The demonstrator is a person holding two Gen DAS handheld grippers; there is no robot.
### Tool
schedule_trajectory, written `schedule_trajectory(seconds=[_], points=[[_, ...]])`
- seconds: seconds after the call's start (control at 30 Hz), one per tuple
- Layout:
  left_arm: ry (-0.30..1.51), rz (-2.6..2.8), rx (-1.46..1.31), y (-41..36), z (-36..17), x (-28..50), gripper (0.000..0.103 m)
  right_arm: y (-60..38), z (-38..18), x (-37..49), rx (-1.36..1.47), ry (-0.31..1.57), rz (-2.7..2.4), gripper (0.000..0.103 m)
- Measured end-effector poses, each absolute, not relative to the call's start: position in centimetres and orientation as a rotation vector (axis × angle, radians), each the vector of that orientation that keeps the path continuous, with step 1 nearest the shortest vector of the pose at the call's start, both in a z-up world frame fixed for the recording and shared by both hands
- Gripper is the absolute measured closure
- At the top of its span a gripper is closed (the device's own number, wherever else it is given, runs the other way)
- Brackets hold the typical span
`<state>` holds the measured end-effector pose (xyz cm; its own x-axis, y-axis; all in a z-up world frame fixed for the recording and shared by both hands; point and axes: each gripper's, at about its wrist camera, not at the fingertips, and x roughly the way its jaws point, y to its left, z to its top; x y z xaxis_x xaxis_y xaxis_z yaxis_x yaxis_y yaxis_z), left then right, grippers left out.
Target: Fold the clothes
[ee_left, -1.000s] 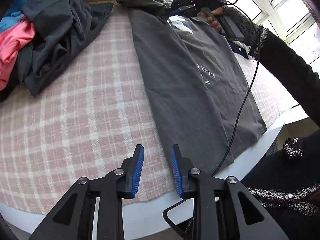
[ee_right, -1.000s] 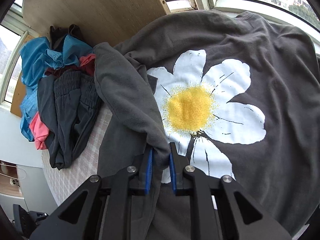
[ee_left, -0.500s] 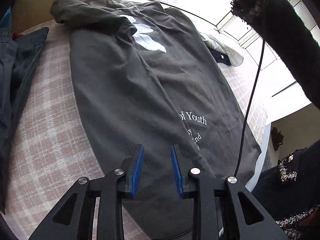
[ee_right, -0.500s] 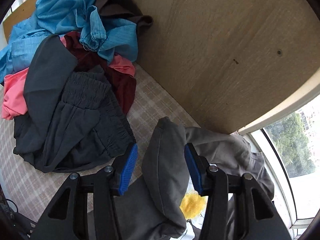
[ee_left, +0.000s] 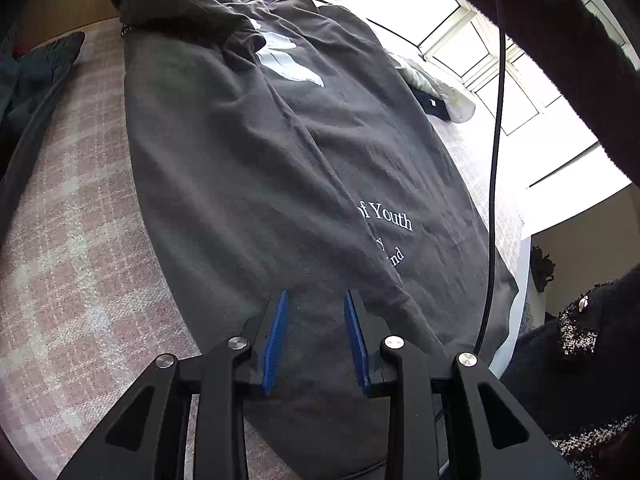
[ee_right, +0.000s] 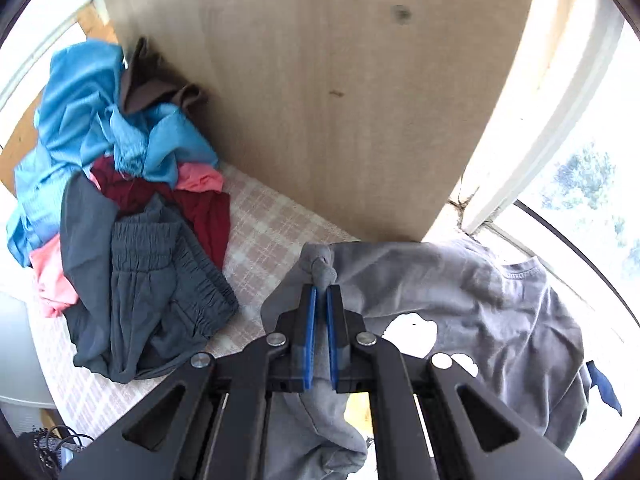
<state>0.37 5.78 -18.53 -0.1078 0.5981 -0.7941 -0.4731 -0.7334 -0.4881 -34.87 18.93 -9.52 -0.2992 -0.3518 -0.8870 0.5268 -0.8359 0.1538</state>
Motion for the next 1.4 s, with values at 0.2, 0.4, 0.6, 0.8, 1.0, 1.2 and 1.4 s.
schedule_trajectory(seconds=[0.2, 0.4, 0.6, 0.8, 1.0, 1.2, 1.4], points=[[-0.171, 2.039, -1.421, 3.1, -16.2, -4.3, 0.074, 24.0, -11.1, -36.9, 1.407, -0.001, -2.185, 0.097], [-0.271, 2.241, -1.374, 0.2, -14.6, -16.6, 0.060, 25.9, -12.2, -37.5, 1.373, -0.185, -2.115, 0.097], [-0.315, 2.239, -1.469, 1.3, -17.9, -25.7, 0.052, 27.0, -11.9, -37.1, 1.330, -0.252, -2.064, 0.097], [-0.442, 2.142, -1.355, 2.3, -19.3, -27.3, 0.096, 27.9, -12.2, -37.0, 1.402, -0.051, -2.139, 0.094], [-0.301, 2.178, -1.233, 3.5, -17.3, -25.2, 0.096, 24.8, -7.3, -36.9, 1.245, 0.209, -2.120, 0.071], [-0.262, 2.191, -1.177, 4.0, -16.9, -23.8, 0.096, 18.5, -9.7, -37.7, 1.320, 0.540, -1.991, 0.068], [-0.175, 2.146, -1.134, 5.7, -16.0, -21.3, 0.096, 17.9, -12.5, -37.3, 1.393, 0.513, -1.805, 0.068]])
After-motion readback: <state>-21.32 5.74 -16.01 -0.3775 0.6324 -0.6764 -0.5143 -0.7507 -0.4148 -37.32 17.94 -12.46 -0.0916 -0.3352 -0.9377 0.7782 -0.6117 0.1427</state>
